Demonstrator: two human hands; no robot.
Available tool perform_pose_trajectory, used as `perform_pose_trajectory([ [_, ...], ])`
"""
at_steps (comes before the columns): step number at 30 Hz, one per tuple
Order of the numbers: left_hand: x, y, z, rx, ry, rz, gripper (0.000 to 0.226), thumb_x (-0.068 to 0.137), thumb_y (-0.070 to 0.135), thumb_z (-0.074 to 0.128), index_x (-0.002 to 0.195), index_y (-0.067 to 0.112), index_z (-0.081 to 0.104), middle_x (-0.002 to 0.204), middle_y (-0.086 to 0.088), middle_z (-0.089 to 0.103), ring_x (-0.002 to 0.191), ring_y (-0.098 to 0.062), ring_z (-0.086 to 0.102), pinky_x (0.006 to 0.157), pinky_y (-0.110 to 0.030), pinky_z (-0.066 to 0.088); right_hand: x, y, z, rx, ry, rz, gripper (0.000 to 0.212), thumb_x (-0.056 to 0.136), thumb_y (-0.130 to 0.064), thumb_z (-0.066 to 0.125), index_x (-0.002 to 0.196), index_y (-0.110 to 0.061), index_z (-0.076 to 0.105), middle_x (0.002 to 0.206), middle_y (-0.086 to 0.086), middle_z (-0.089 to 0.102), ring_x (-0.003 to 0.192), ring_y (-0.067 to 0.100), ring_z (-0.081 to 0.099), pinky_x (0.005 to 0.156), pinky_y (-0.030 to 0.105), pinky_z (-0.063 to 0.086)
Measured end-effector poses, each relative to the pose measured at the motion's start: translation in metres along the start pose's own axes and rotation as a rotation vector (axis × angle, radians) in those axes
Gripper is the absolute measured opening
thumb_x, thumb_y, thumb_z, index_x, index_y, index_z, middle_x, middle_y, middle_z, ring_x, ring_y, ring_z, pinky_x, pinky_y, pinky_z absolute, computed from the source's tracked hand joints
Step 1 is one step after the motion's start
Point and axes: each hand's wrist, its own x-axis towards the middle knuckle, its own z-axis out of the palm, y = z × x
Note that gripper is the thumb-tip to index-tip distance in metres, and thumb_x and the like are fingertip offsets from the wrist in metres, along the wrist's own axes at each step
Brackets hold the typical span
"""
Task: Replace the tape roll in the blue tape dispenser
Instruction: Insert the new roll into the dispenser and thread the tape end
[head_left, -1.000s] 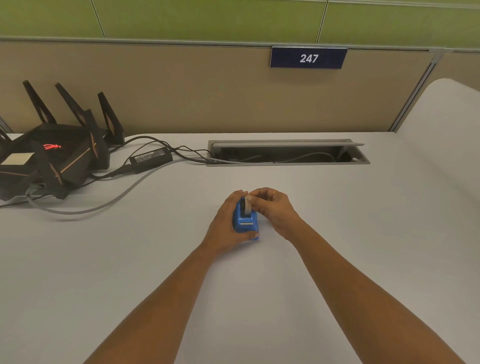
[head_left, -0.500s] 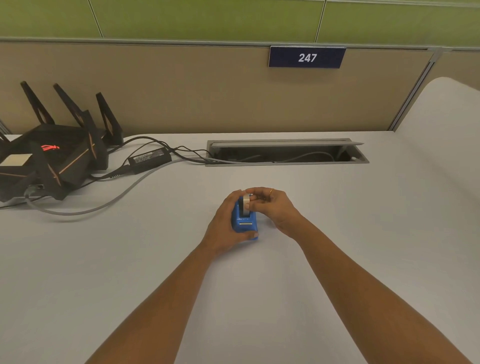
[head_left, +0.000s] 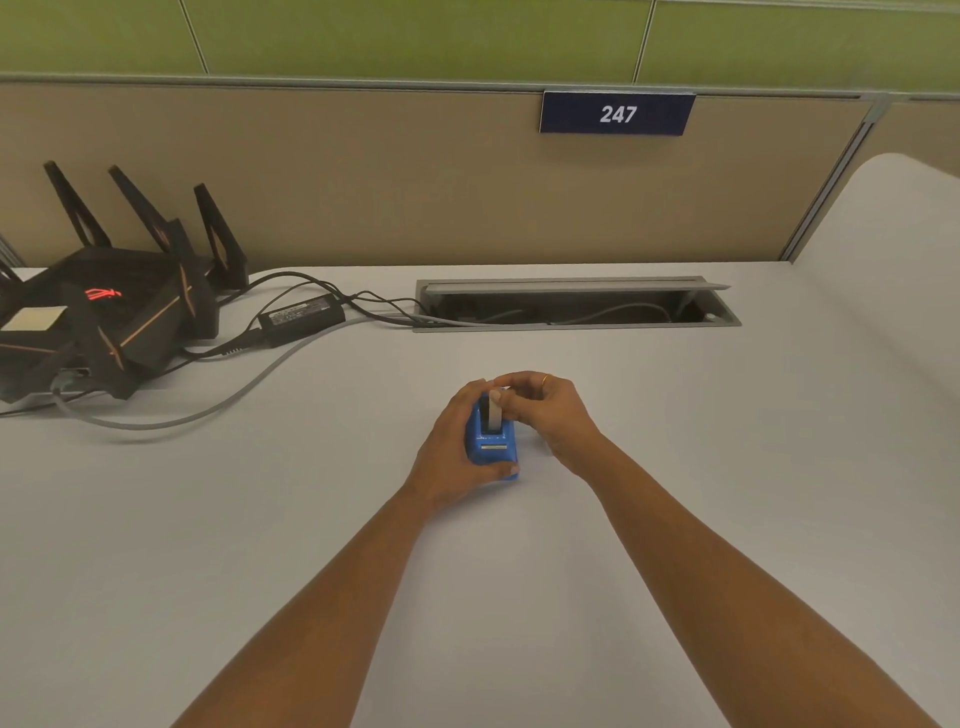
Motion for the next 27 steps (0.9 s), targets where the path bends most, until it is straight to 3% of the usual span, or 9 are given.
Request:
perform_pose_trajectory([
  [3,0.0005,-0.0006,0.0004,0.012,-0.006,0.002,0.092,0.065,0.013,0.079,0.138,0.013,0.022,0.148,-0.006,0.028,0.134,-0.022,0.033,0.112,-0.04,0.032,0.0002,-0.0019,-0.0026,-0.008,-0.021,0.015,0.029,0.082,-0.012,0.065,0.11,-0.008,0.06,0.081,0.005,0.063,0.073,0.01,0.062,0.061,0.004,0.05],
  [10,0.0013,-0.0018,0.0003,0.015,-0.012,-0.017,0.094,0.066,0.014,0.079,0.14,0.012,0.02,0.149,-0.007,0.027,0.135,-0.023,0.032,0.113,-0.044,0.031,0.0013,-0.0057,-0.0037,-0.095,-0.054,0.053,0.031,0.08,-0.009,0.066,0.111,-0.008,0.061,0.091,0.006,0.063,0.075,0.009,0.06,0.061,0.003,0.047],
  [17,0.0015,-0.0021,0.0006,0.016,-0.008,-0.015,0.095,0.066,0.013,0.079,0.14,0.012,0.019,0.148,-0.007,0.028,0.133,-0.024,0.034,0.112,-0.043,0.032,0.002,-0.0064,-0.0045,-0.08,-0.09,0.072,0.032,0.079,0.0,0.065,0.11,-0.004,0.059,0.084,0.002,0.063,0.072,0.009,0.062,0.055,0.003,0.049],
  [23,0.0009,-0.0005,0.0001,0.008,-0.007,-0.005,0.094,0.066,0.012,0.078,0.14,0.011,0.019,0.148,-0.008,0.028,0.134,-0.024,0.033,0.112,-0.042,0.032,0.0007,-0.0036,0.0,0.022,-0.054,0.063,0.023,0.081,-0.019,0.066,0.102,-0.009,0.062,0.095,0.007,0.065,0.079,0.011,0.063,0.058,0.008,0.052],
  [27,0.0002,0.0005,-0.0004,0.004,-0.003,0.006,0.093,0.066,0.012,0.078,0.139,0.011,0.02,0.148,-0.007,0.028,0.133,-0.023,0.033,0.112,-0.042,0.032,0.001,-0.0035,0.0023,-0.017,0.002,0.046,0.021,0.082,-0.018,0.064,0.1,-0.007,0.062,0.096,0.011,0.066,0.076,0.011,0.063,0.059,0.008,0.052],
])
